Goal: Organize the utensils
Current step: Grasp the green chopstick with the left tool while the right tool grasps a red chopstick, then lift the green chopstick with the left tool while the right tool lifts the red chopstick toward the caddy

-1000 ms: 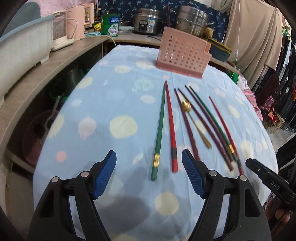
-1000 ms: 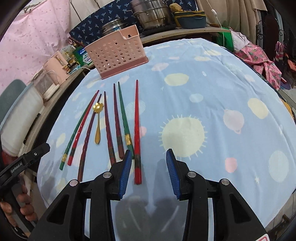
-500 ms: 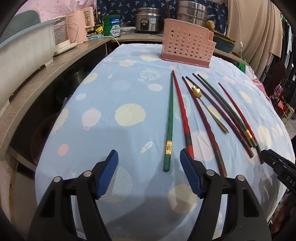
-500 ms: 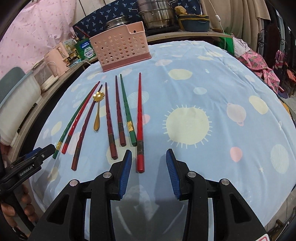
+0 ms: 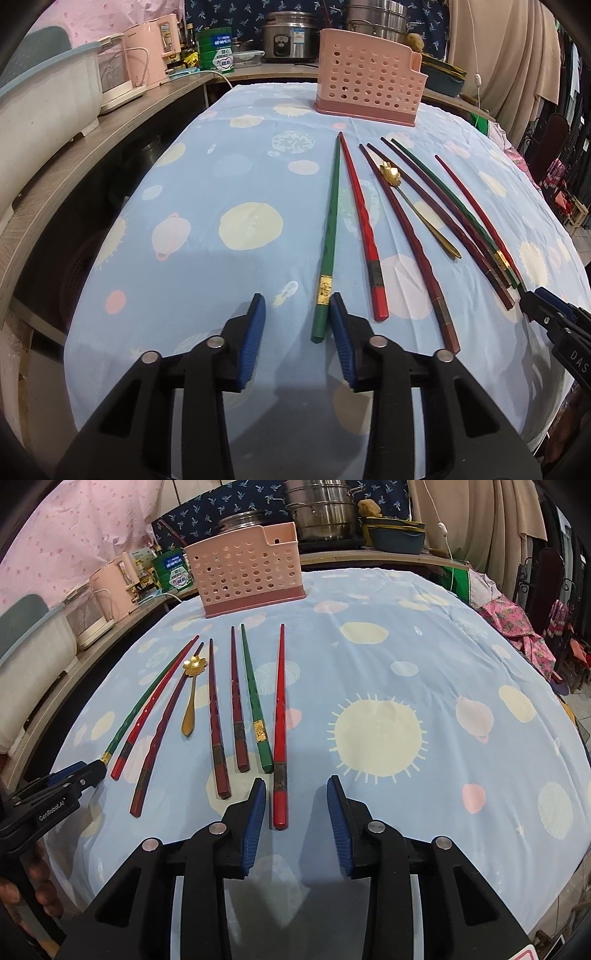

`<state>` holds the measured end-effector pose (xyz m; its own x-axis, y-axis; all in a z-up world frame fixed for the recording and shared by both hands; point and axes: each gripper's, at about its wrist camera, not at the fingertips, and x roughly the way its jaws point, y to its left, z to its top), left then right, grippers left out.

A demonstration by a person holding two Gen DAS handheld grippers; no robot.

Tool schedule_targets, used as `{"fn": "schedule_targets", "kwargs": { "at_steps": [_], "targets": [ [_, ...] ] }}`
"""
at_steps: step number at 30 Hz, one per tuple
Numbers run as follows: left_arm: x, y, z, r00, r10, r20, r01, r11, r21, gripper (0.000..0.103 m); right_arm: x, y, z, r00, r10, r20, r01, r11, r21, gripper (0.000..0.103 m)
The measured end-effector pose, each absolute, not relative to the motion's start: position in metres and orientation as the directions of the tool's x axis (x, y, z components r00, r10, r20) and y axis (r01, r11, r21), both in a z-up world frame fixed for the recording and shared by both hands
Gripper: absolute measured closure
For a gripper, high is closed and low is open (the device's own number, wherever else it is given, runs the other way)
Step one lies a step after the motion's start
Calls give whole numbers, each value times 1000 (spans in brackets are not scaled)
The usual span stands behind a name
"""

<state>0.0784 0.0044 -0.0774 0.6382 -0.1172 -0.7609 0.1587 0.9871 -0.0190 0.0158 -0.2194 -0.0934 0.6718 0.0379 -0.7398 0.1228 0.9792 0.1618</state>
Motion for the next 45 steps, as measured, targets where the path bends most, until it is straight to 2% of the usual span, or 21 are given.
{"fn": "schedule_targets", "kwargs": {
  "at_steps": [3,6,9,11,31,39,45],
  "targets": [
    [78,1,-77,634,-135,-762,176,984,-28,81,17,-219,-94,674,30,-738,122,981,151,78],
    [78,0,-77,630,-142,-764,181,983,-34,84,16,-218,-94,676,24,-737,116,983,139,83],
    [79,2,-76,620,-158,-768,184,981,-54,94,16,-216,-94,677,24,-736,104,986,128,91],
    [79,3,-76,614,-172,-770,184,980,-72,94,16,-215,-94,678,26,-735,96,988,124,95],
    [70,12,-43,636,-227,-737,185,973,-140,96,5,-224,-67,727,56,-684,95,979,182,96],
    [75,21,-19,669,-236,-705,168,972,-165,96,2,-241,-37,777,76,-625,106,963,249,96],
    [81,25,14,720,-244,-650,174,970,-171,96,6,-259,-6,823,77,-563,110,951,289,96]
  ]
}}
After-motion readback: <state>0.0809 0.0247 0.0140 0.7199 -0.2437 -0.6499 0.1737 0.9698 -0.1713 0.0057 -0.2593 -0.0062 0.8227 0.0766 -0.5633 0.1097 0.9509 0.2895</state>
